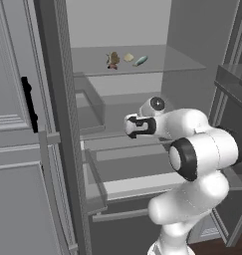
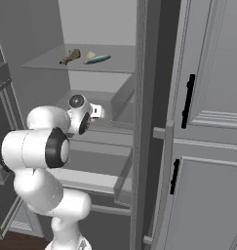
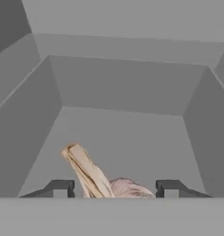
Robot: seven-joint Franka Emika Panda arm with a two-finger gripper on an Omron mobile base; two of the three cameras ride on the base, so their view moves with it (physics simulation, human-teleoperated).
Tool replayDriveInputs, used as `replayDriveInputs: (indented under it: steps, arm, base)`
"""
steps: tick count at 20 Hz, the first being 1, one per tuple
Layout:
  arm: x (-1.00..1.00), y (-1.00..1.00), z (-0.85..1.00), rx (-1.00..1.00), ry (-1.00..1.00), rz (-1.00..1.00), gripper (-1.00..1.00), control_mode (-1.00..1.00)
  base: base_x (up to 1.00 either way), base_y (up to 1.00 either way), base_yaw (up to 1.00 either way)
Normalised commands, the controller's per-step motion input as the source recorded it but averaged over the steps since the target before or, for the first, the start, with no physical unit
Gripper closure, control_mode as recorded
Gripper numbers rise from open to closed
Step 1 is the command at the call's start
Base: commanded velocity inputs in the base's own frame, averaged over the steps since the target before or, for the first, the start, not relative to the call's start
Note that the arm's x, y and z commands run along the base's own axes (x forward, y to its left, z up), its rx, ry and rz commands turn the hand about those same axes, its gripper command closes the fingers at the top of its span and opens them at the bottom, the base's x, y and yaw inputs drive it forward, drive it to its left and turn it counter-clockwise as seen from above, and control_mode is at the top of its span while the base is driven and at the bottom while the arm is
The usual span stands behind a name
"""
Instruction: Place one garlic and one fish in each tupperware on the nearby counter, to pack two identical lunches.
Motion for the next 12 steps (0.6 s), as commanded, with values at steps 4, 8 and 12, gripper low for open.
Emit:
replayDriveInputs:
  steps: [4, 8, 12]
  arm:
    - [-1.0, 0.0, 1.0, 0.0, -0.04, 0.07, 1.0, -1.0]
    - [-1.0, 0.0, 1.0, 0.0, -0.01, 0.06, 1.0, -1.0]
    - [-1.0, -0.03, 1.0, 0.0, 0.12, 0.0, 1.0, -1.0]
  base:
    - [0.0, 0.0, 0.0]
    - [0.0, 0.0, 0.0]
    - [0.0, 0.0, 0.0]
